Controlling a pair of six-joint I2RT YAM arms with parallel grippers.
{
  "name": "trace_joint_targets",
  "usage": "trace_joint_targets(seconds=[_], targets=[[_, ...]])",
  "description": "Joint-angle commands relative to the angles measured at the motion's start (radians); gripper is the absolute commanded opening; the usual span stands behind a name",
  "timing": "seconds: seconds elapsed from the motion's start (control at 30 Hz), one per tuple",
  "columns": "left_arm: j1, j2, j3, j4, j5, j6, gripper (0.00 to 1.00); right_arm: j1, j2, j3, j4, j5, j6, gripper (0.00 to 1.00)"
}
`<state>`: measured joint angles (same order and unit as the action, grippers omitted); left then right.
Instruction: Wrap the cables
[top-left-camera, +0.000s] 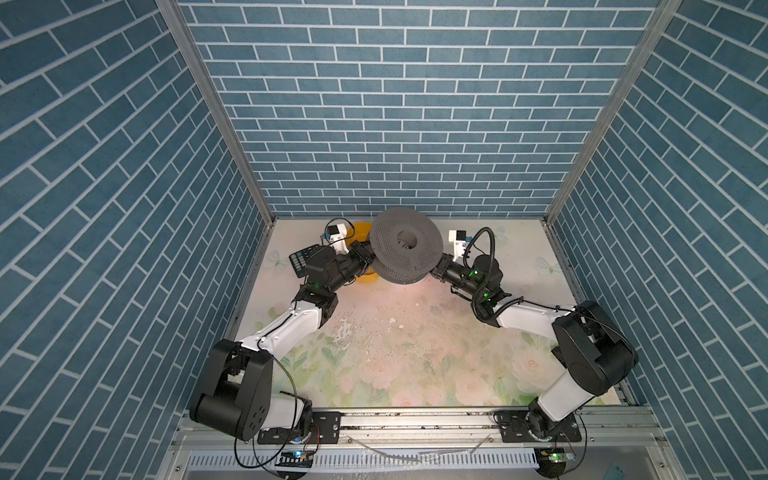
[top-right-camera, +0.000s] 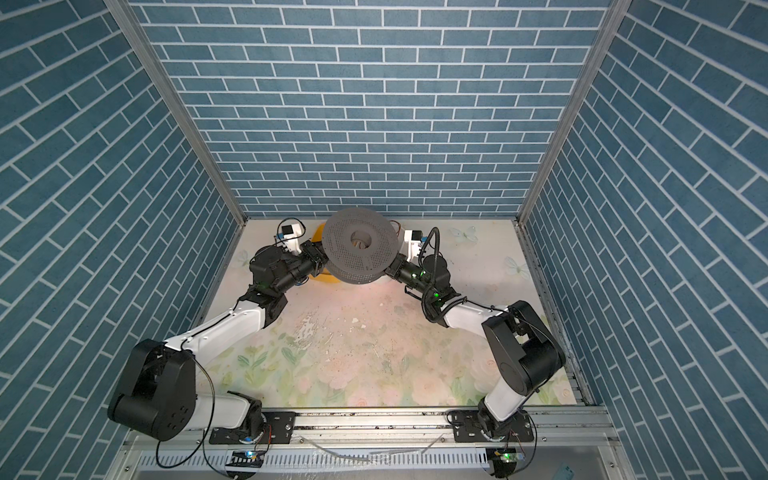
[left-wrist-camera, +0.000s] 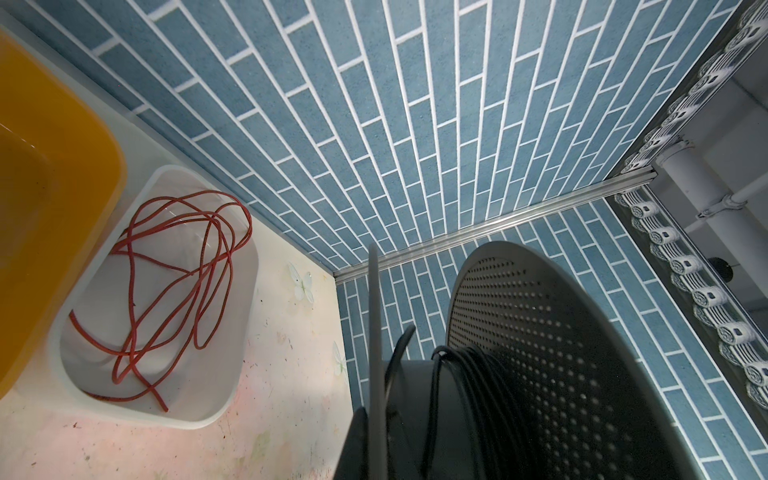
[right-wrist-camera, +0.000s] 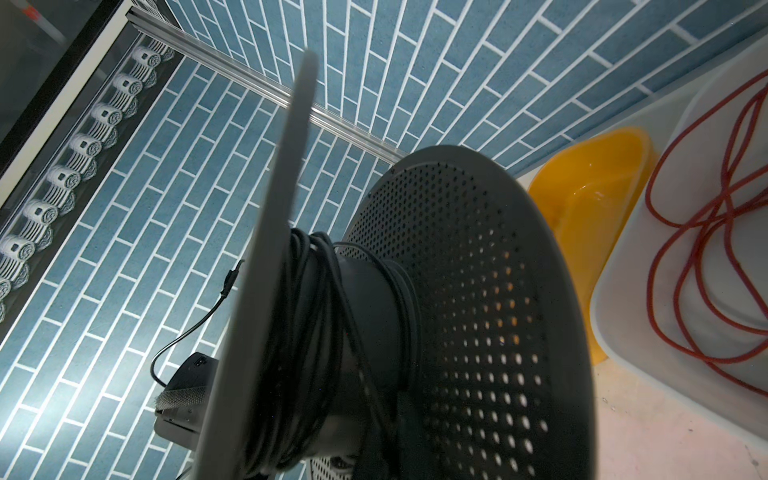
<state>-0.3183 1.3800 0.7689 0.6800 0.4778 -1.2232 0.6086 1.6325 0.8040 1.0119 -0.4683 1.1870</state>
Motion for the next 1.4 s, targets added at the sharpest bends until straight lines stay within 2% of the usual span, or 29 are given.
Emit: trace_joint_targets(seconds=[0.0, 0.13, 0.27, 0.37, 0.43, 0.67, 0.87, 0.9, 0.93, 1.1, 1.27, 1.37], targets=[[-0.024, 0.005, -0.002, 0.030, 0.039, 0.010, 0.00, 0.025, -0.045, -0.014, 0.051, 0.007, -0.071, 0.04], [-0.024, 0.007, -0.003, 0.024, 0.039, 0.010, 0.00, 0.025, -0.063, -0.018, 0.011, 0.002, -0.097, 0.09], [-0.023, 0.015, 0.003, 0.023, 0.050, 0.009, 0.00, 0.025, -0.071, -0.023, 0.000, -0.004, -0.109, 0.05], [-0.024, 0.012, 0.003, 0.020, 0.053, 0.007, 0.00, 0.025, -0.071, -0.025, -0.006, -0.008, -0.109, 0.10], [-0.024, 0.008, 0.005, 0.018, 0.052, 0.008, 0.00, 0.024, -0.070, -0.025, -0.007, -0.007, -0.111, 0.00], [-0.026, 0.011, 0.010, 0.017, 0.059, 0.004, 0.00, 0.029, -0.043, -0.004, 0.016, -0.023, -0.093, 0.00], [-0.027, 0.017, 0.006, 0.040, 0.066, -0.013, 0.00, 0.033, -0.006, 0.013, 0.141, -0.077, -0.022, 0.00], [-0.027, 0.020, 0.006, 0.053, 0.070, -0.022, 0.00, 0.035, -0.002, 0.015, 0.149, -0.083, -0.015, 0.07], [-0.027, 0.025, 0.004, 0.067, 0.074, -0.033, 0.00, 0.035, -0.002, 0.011, 0.156, -0.080, -0.014, 0.10], [-0.018, 0.025, 0.001, 0.089, 0.073, -0.057, 0.00, 0.030, -0.035, -0.027, 0.143, -0.061, -0.037, 0.12], [-0.004, 0.002, -0.012, 0.069, 0.054, -0.059, 0.00, 0.011, -0.095, -0.051, 0.012, -0.056, -0.113, 0.23], [-0.001, 0.003, -0.007, 0.067, 0.062, -0.063, 0.00, -0.001, -0.121, -0.076, -0.013, -0.045, -0.133, 0.24]])
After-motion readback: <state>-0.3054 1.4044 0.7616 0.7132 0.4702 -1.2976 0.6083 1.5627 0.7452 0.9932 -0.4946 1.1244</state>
